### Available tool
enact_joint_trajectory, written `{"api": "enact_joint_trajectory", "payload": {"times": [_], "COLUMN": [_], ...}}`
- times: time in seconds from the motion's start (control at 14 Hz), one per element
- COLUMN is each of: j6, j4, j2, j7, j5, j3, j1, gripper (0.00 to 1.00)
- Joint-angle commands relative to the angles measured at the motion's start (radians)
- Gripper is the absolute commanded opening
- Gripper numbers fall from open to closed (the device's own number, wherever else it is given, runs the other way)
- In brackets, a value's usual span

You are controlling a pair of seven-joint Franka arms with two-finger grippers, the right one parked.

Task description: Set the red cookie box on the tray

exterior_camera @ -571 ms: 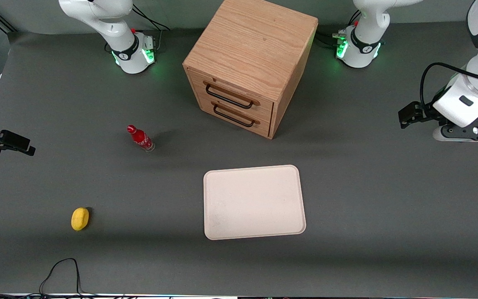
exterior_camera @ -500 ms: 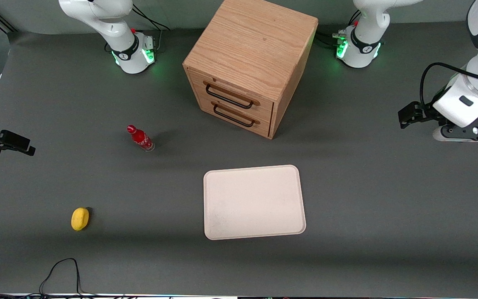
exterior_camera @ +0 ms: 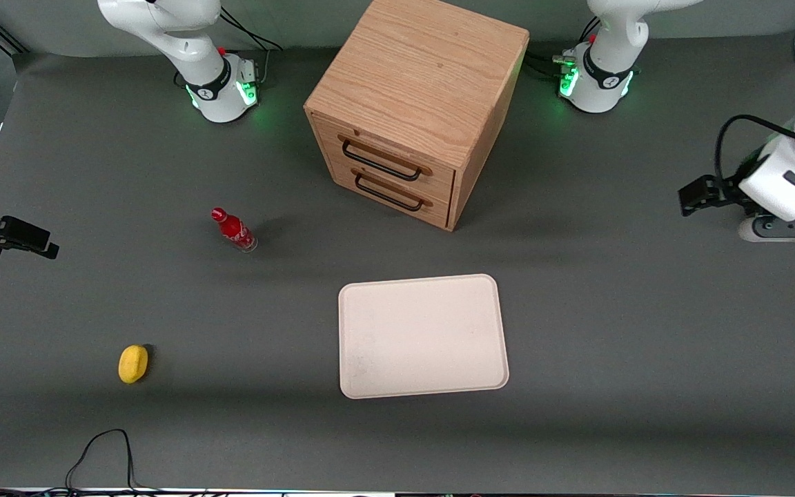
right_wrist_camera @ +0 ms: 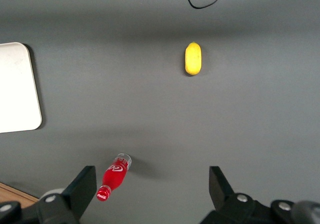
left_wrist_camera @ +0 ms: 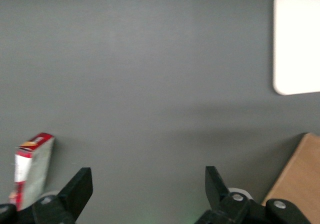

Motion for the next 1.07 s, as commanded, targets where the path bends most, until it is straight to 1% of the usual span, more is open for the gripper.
{"api": "enact_joint_trajectory", "payload": {"times": [0.0,0.14,0.21,0.29,0.5,0.64,0.79,0.93,1.0], "j6": [0.011,0.037,0.079,0.137,0.270,0.374,0.505,0.631,0.659], "j4": [-0.042,-0.074,-0.104,-0.147,-0.278,-0.377,-0.482,-0.539,-0.549], "j2": [-0.012,-0.022,-0.030,-0.044,-0.061,-0.061,-0.059,-0.018,0.011], "j7": [0.229,0.337,0.418,0.488,0.665,0.774,0.842,0.934,0.977], "j5": [0.050,0.060,0.081,0.086,0.083,0.078,0.076,0.076,0.073], "j3": [0.099,0.168,0.197,0.238,0.376,0.430,0.481,0.492,0.492], "j1": [0.015,0.024,0.033,0.046,0.064,0.098,0.122,0.173,0.201], "gripper": [1.00,1.00,1.00,1.00,0.99,0.99,0.99,0.99,0.99]}}
